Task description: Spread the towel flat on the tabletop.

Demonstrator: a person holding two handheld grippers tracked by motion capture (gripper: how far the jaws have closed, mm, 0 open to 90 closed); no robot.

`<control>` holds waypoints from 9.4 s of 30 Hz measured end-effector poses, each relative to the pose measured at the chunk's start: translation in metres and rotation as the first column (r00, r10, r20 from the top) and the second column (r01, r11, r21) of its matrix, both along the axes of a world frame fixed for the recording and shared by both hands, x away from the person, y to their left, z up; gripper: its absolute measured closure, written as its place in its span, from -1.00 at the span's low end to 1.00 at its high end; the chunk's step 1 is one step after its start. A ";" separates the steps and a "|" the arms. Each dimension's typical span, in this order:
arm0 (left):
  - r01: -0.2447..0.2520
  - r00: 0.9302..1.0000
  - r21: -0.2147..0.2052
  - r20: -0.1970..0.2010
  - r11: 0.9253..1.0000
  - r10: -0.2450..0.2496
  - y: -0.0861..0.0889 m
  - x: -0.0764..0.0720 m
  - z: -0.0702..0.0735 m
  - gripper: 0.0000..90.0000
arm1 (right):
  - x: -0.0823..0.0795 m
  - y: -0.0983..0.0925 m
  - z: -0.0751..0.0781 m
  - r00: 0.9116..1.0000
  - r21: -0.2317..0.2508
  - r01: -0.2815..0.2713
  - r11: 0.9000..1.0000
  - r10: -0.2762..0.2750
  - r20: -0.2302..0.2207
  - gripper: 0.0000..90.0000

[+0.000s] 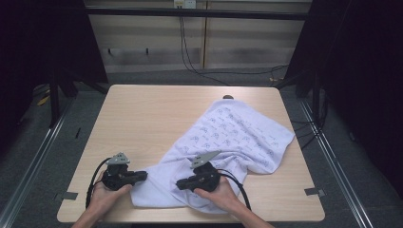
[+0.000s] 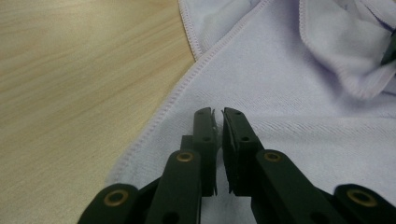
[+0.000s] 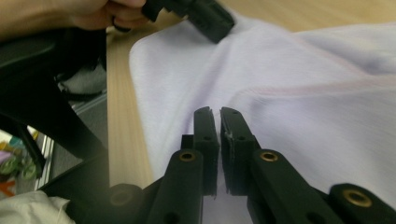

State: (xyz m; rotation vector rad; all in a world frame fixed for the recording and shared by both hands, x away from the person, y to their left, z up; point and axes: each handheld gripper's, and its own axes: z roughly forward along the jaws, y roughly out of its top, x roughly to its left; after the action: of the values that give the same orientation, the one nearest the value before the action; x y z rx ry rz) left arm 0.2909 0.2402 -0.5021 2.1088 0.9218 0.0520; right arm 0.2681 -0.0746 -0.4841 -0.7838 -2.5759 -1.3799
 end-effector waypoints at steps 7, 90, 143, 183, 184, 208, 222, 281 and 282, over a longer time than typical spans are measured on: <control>0.015 1.000 -0.009 -0.019 1.000 -0.015 -0.002 -0.003 0.001 0.83 | -0.002 -0.062 0.014 0.988 -0.013 0.151 0.988 -0.151 0.043 0.97; 0.255 0.965 -0.177 0.100 0.951 -0.241 -0.004 -0.088 0.047 0.91 | -0.135 -0.211 0.056 0.928 0.048 0.365 0.930 -0.368 0.063 0.97; 0.207 0.978 -0.060 0.041 0.976 -0.205 -0.058 -0.002 0.014 0.72 | -0.043 -0.132 -0.007 0.913 -0.260 0.408 0.875 -0.387 0.129 0.91; 0.099 0.993 0.017 0.057 0.995 -0.100 -0.063 0.040 0.008 0.76 | -0.044 -0.195 0.024 0.892 -0.017 0.449 0.894 -0.446 0.073 0.54; 0.104 0.994 -0.011 0.017 0.995 -0.103 -0.068 0.047 -0.003 0.78 | -0.023 -0.182 0.021 0.906 -0.032 0.419 0.907 -0.415 0.085 0.53; 0.271 0.963 0.037 -0.029 0.962 -0.270 -0.074 -0.032 0.004 1.00 | -0.041 -0.157 -0.011 0.959 -0.223 0.284 0.933 -0.279 0.054 0.81; 0.179 0.984 -0.043 0.033 0.983 -0.177 -0.066 0.004 0.023 0.76 | -0.067 -0.155 0.002 0.974 -0.168 0.226 0.960 -0.227 0.010 0.77; 0.151 0.988 -0.002 0.034 0.989 -0.150 -0.102 0.070 -0.001 0.15 | 0.057 -0.210 -0.013 0.858 -0.190 0.513 0.837 -0.497 0.128 0.91; 0.158 0.987 -0.004 0.032 0.987 -0.158 -0.104 0.068 -0.001 0.14 | 0.057 -0.210 -0.013 0.860 -0.189 0.511 0.838 -0.495 0.127 0.91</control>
State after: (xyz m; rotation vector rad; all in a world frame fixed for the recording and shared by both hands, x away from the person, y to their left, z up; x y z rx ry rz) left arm 0.3594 0.1361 -0.5027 2.1623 0.7321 0.0011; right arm 0.3248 -0.2845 -0.4974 -1.5726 -2.7254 -1.2579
